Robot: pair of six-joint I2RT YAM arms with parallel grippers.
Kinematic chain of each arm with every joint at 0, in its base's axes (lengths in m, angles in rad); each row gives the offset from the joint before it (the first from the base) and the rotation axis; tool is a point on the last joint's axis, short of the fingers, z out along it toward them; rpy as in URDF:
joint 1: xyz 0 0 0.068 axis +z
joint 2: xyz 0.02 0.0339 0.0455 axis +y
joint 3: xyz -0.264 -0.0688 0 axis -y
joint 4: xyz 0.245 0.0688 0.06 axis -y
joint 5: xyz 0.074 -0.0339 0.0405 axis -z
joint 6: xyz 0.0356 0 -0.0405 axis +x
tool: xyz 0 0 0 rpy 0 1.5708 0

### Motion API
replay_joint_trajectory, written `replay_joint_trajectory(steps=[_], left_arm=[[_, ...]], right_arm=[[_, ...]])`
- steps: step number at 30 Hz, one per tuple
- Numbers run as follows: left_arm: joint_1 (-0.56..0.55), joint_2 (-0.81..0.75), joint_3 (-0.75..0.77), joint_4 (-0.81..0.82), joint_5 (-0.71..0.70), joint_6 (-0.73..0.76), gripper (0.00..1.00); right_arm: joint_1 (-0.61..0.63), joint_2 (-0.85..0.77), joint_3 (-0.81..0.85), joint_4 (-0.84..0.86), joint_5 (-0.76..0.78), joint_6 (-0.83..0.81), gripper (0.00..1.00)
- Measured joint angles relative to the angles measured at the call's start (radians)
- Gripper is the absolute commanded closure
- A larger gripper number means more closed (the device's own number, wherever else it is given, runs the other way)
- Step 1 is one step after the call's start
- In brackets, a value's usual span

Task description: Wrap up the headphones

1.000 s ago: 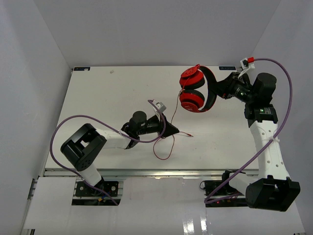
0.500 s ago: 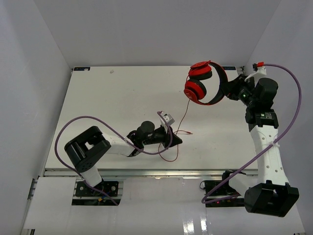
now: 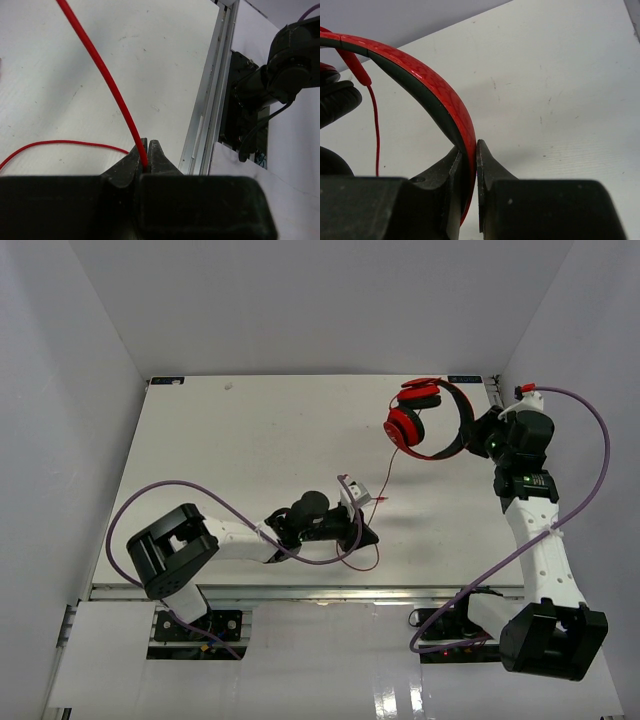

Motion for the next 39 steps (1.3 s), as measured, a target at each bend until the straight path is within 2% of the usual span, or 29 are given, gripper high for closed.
replay_joint_trajectory(steps=[7,13,17,23,30,39], left_arm=[[-0.060,-0.001,0.051,-0.091,0.001,0.007,1.00],[-0.100,-0.001,0.135,-0.215,0.002,0.035,1.00],[-0.105,-0.005,0.206,-0.330,-0.004,0.071,1.00],[-0.104,-0.028,0.380,-0.596,-0.063,0.188,1.00],[-0.084,-0.036,0.584,-0.833,-0.186,0.335,0.99],[-0.006,0.002,0.765,-0.987,-0.356,0.494,0.99]], right_arm=[[0.010,0.034,-0.064,0.051,0.098,-0.025,0.92],[0.066,0.036,-0.130,0.105,0.194,-0.106,0.92],[0.119,0.048,-0.158,0.149,0.248,-0.177,0.92],[0.202,0.072,-0.203,0.226,0.318,-0.342,0.92],[0.263,0.069,-0.227,0.232,0.302,-0.516,0.92],[0.302,0.003,-0.235,0.195,0.162,-0.680,0.92]])
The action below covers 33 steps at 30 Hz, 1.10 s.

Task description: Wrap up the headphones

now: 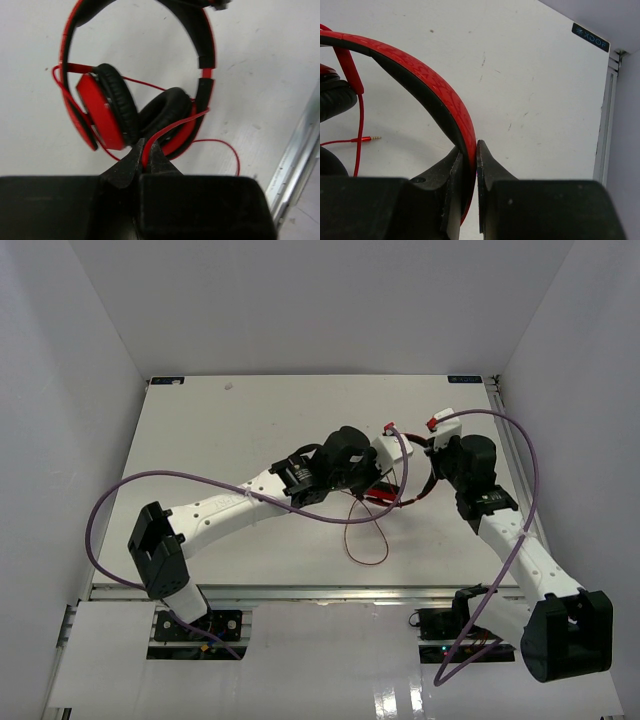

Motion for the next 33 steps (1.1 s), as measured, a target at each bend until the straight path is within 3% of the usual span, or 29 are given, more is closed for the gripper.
replay_joint_trajectory(steps=[11,33], left_arm=[[0.037,0.018,0.015,-0.078,-0.164,0.134,0.98],[0.072,-0.033,-0.168,0.046,-0.263,0.225,0.77]], right_arm=[[0.002,-0.052,-0.009,-0.056,-0.156,-0.102,0.92],[0.014,-0.092,0.008,-0.224,-0.377,-0.050,0.92]])
